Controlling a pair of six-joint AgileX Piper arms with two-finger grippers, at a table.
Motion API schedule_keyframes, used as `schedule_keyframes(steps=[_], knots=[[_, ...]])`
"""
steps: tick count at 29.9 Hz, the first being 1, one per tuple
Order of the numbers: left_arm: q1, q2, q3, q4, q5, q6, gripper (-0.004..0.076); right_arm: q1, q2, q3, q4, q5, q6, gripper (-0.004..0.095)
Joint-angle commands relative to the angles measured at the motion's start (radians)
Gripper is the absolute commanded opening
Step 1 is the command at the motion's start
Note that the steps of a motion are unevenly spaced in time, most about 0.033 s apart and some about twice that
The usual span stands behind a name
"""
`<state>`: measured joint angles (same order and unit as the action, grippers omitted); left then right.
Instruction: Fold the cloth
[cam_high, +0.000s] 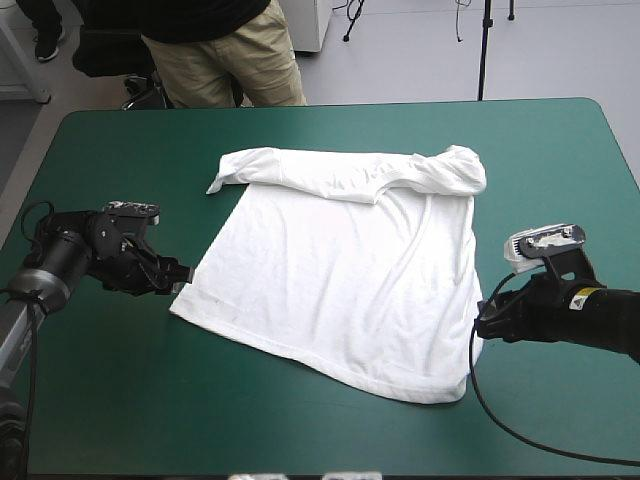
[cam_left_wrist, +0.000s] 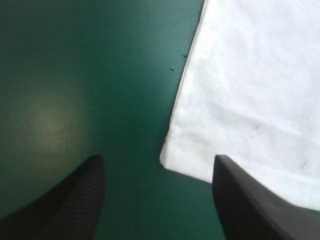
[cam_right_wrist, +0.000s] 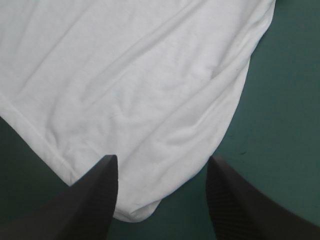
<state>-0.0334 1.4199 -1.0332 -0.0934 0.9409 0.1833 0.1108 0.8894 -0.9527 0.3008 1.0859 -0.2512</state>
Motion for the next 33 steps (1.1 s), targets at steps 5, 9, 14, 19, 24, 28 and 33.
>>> schedule_keyframes(steps=[5,9,14,19,24,28,33], knots=[[0.002,0.072,-0.025,-0.040,-0.029,0.033,0.0445,-0.009,-0.008,-0.006,0.027,-0.100,-0.015,0.0499],[0.002,0.130,-0.025,-0.116,-0.016,0.090,0.0422,-0.009,-0.008,-0.006,0.010,-0.127,-0.017,0.0483],[-0.023,0.183,-0.025,-0.153,-0.019,0.138,0.0367,-0.009,-0.008,-0.006,0.003,-0.135,-0.017,0.0478],[-0.051,0.237,-0.025,-0.139,0.017,0.138,0.0260,-0.009,-0.008,-0.006,-0.002,-0.133,-0.017,0.0464],[-0.057,0.263,-0.025,-0.132,0.035,0.141,-0.0014,-0.009,-0.008,-0.006,-0.017,-0.104,-0.017,0.0453],[-0.057,0.263,-0.023,-0.130,0.033,0.141,-0.0015,-0.009,-0.008,-0.006,-0.021,-0.054,-0.017,0.0452],[-0.057,0.263,-0.023,-0.141,0.006,0.141,-0.0017,-0.009,-0.008,0.007,-0.017,0.018,-0.022,0.0452]])
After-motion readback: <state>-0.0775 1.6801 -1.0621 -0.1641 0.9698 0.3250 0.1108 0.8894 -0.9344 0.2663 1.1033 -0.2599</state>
